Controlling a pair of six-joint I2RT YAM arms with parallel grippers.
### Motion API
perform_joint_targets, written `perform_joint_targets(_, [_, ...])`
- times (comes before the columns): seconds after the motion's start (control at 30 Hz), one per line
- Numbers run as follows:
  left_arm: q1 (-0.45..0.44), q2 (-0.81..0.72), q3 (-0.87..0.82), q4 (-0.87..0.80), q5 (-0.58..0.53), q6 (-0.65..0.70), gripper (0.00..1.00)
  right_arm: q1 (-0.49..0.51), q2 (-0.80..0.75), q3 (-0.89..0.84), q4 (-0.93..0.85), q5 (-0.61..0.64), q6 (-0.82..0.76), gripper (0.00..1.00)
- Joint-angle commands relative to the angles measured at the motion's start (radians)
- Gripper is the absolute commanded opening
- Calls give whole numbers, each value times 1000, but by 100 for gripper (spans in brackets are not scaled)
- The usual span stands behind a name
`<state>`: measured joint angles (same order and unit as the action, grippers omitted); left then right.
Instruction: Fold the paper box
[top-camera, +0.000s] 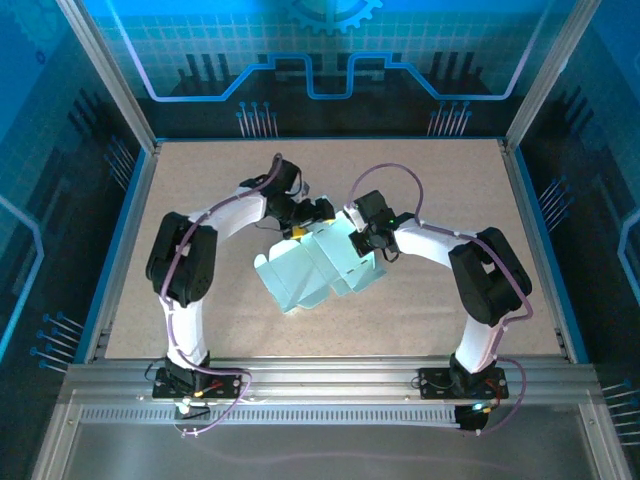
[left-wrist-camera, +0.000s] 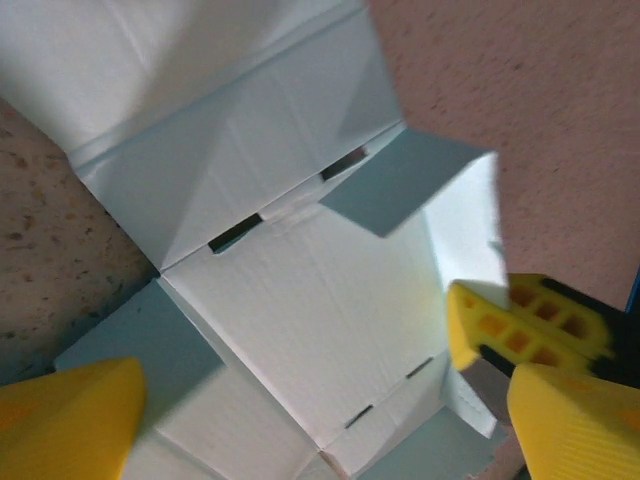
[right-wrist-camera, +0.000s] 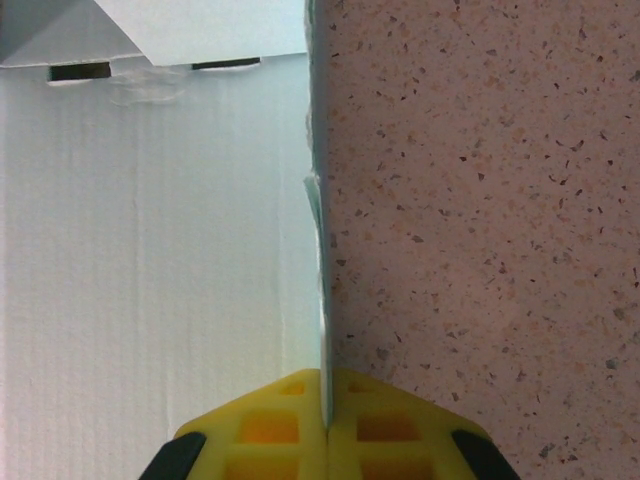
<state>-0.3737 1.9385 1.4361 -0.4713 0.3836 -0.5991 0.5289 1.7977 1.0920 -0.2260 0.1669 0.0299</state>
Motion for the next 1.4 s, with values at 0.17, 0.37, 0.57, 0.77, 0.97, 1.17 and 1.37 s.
perform_joint_targets(0.17, [3,-176,-58,62,-148,101,99,-9,-23,5,8,-47,9,24])
perform_joint_targets(0.37, [3,-215,-113,114,-144,131,99,-55,-73,-37,32,-170,19,43])
perform_joint_targets(0.57, [3,-226,-120,119,-142,148,99,-101,-66,-50,28,-241,16,55])
perform_joint_targets(0.77, [3,-228,-115,115,-142,151,99,-121,-14,-29,14,-282,27,57])
perform_joint_targets(0.97, [4,-228,-118,114,-141,155,99,-124,29,-26,15,-288,33,54])
perform_joint_targets(1.17, [3,-223,-117,112,-138,157,99,-125,29,-27,17,-282,35,43])
perform_joint_targets(1.37, [2,-223,-118,114,-133,153,99,-124,34,-20,16,-282,32,23])
